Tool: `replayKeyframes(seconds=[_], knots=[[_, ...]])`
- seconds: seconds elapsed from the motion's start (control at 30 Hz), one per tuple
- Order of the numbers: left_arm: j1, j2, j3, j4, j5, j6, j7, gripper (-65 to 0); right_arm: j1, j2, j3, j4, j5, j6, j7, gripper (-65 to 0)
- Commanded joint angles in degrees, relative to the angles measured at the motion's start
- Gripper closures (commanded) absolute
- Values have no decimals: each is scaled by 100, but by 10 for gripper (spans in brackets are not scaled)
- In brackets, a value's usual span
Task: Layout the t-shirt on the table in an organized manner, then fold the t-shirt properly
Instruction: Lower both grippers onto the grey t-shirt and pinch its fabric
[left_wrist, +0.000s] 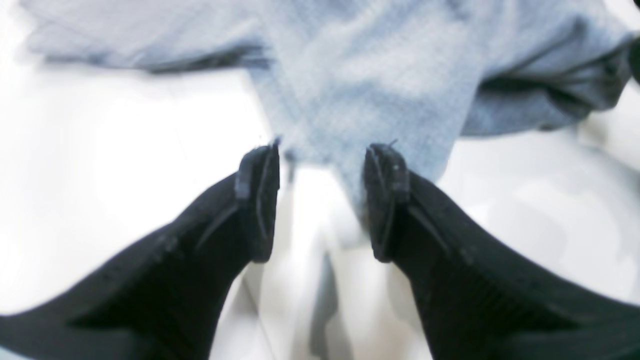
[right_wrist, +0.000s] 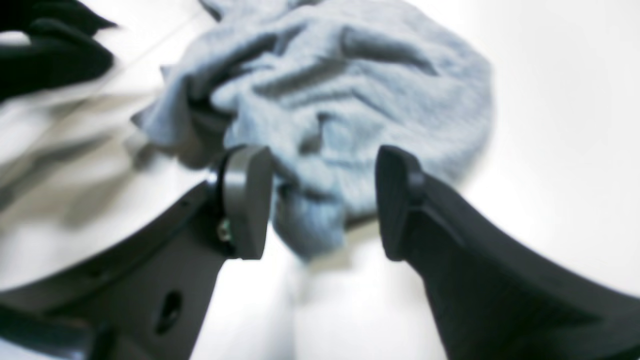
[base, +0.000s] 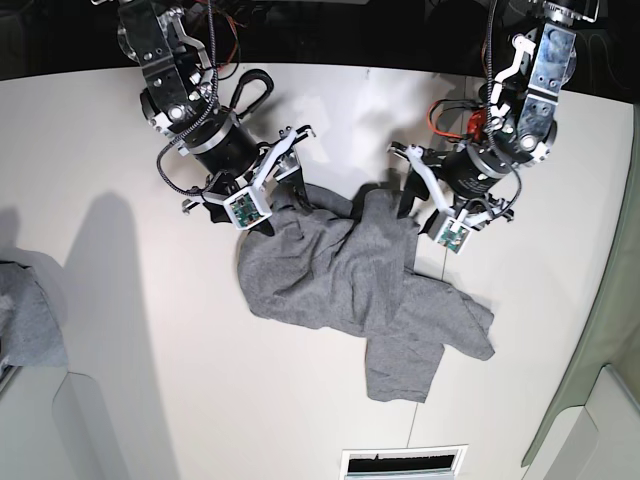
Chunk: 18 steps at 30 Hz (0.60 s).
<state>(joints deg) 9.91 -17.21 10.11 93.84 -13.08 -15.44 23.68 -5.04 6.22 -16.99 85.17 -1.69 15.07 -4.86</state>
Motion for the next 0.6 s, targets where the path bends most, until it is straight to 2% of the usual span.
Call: replayKeyframes(seconds=[0.0, 0.13, 0.27, 0.3, 0.33, 0.37, 0.4, 0.43, 0.47, 0.53, 0.57], knots=[[-229, -37, 92, -72, 55, 103, -199, -301, 168, -138, 4, -46, 15, -103, 133, -332], [-758, 118, 461, -649, 173, 127, -245, -301, 463, -442, 4, -597, 11, -160, 129, -332], [-997, 350, 697, -1130, 188, 0, -256, -300, 518, -588, 4, -970, -4, -184, 131, -332], [-1027, 396, 734, -1250, 256, 0, -286, -281, 518, -610, 7, -1032, -20, -208, 129, -331], [-1045, 428, 767, -1362, 385, -2, -306, -219, 518, -614, 4, -1086, -85, -210, 131, -329], [-1056, 457, 791, -1449, 520, 0, -304, -127, 520, -623, 7, -1121, -149, -240, 133, -325], [-1054, 472, 798, -1515, 664, 2, -302, -26, 520, -623, 7, -1143, -254, -326, 133, -292], [-1054, 468, 798, -1539, 763, 2, -280, 0, 518, -621, 7, -1143, -369, -437, 133, -233], [-1056, 461, 796, -1539, 826, 33, -236, 0, 525, -619, 13, -1143, -527, -562, 133, -153], [-1088, 369, 754, -1499, 820, 341, -129, 0, 584, -621, 79, -1139, -844, -710, 136, -18], [-1086, 315, 710, -1434, 820, 531, -74, 0, 629, -621, 133, -1139, -892, -778, 133, 0]])
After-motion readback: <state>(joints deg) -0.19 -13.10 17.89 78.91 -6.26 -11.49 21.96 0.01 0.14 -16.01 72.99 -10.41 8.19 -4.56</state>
